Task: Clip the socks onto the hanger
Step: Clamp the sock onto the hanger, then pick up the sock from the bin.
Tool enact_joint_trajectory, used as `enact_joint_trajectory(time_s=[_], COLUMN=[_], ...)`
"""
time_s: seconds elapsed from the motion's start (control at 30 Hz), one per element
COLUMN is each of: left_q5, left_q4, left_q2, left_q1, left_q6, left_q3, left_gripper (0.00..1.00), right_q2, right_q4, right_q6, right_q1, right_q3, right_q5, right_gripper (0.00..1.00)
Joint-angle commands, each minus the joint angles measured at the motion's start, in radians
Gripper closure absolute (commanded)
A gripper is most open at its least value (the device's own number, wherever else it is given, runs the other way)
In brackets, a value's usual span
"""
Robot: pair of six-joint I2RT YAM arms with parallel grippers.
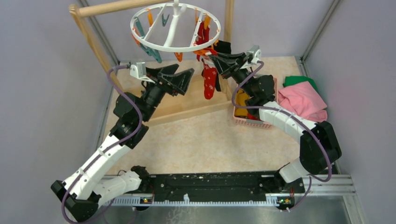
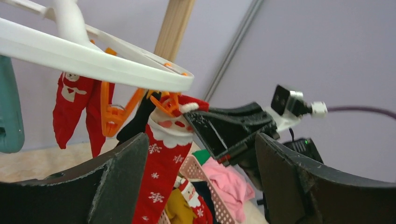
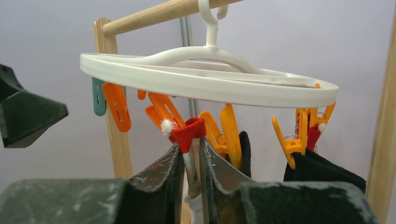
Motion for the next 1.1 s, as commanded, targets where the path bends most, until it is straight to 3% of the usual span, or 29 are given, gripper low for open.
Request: enact_joint_trajectory(time_s=[0.0,0.27,0.5,0.83,0.9,1.07], left_q5=[0.158,0.269,0.260,0.209,0.211,0.215], left_q4=[0.080,0.135,0.289,0.379,0.411,0.470], left_q2=[-0.104,-0.338,-0.404,-0.233,-0.179,-0.095], left_q1=[0.003,0.004,0.004,0.004,0.004,0.007], left_q6=[0.135,0.313,0.311,0.284,0.281,0.279], left_q3=[-0.116,-0.454,-0.768,-0.850,-0.865,-0.878], left_gripper=[0.09,0.02,0.01,0.01,0.01,0.01], right_q2=[-0.060,-0.156,-0.239,-0.349,-0.356,-0.379], right_q4=[0.008,-0.122,-0.252,-0.370,-0.364,-0.364], right_q6=[0.016,-0.062,-0.168,-0.231,-0.190,0.021], right_q1=[-0.023,-0.024,-0.025,-0.025,-0.037,-0.147], right_q3=[-0.016,-0.109,-0.212,-0.402,-0.454,-0.532], right_q5=[-0.005,0.061,0.057,0.112,0.126,0.116], right_gripper=[0.77,0.51,0.28,0.21,0.16,0.15])
